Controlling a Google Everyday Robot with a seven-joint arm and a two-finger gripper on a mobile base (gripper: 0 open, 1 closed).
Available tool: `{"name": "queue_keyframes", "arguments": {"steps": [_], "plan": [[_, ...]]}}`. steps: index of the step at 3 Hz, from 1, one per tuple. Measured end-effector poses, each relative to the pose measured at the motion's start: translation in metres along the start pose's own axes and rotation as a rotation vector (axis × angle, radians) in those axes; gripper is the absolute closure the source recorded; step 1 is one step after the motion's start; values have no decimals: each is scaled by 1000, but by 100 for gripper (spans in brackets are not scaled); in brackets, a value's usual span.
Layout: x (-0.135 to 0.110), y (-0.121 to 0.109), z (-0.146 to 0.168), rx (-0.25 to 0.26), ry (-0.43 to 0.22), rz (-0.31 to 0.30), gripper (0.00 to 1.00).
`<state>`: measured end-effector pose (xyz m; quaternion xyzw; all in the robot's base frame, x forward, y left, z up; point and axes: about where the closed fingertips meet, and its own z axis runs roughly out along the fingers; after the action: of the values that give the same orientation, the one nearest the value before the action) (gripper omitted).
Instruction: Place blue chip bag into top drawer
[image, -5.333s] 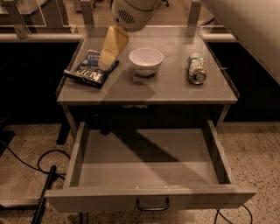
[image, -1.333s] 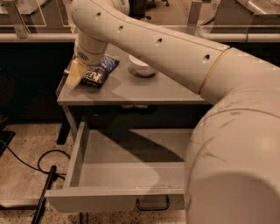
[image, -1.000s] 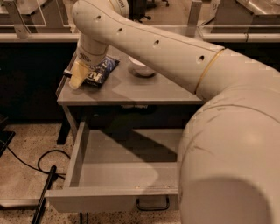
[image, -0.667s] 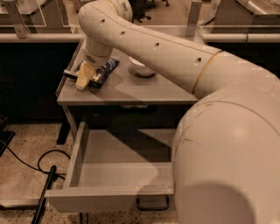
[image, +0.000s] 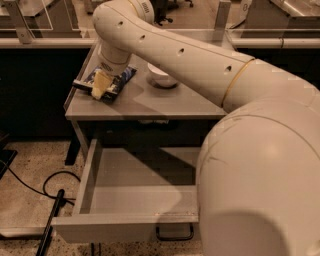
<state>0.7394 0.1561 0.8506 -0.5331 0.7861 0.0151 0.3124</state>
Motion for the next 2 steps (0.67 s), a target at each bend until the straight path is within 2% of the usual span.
{"name": "queue_keyframes", "arguments": {"steps": [2], "plan": [[0, 0, 0, 0, 0, 0, 66]]}}
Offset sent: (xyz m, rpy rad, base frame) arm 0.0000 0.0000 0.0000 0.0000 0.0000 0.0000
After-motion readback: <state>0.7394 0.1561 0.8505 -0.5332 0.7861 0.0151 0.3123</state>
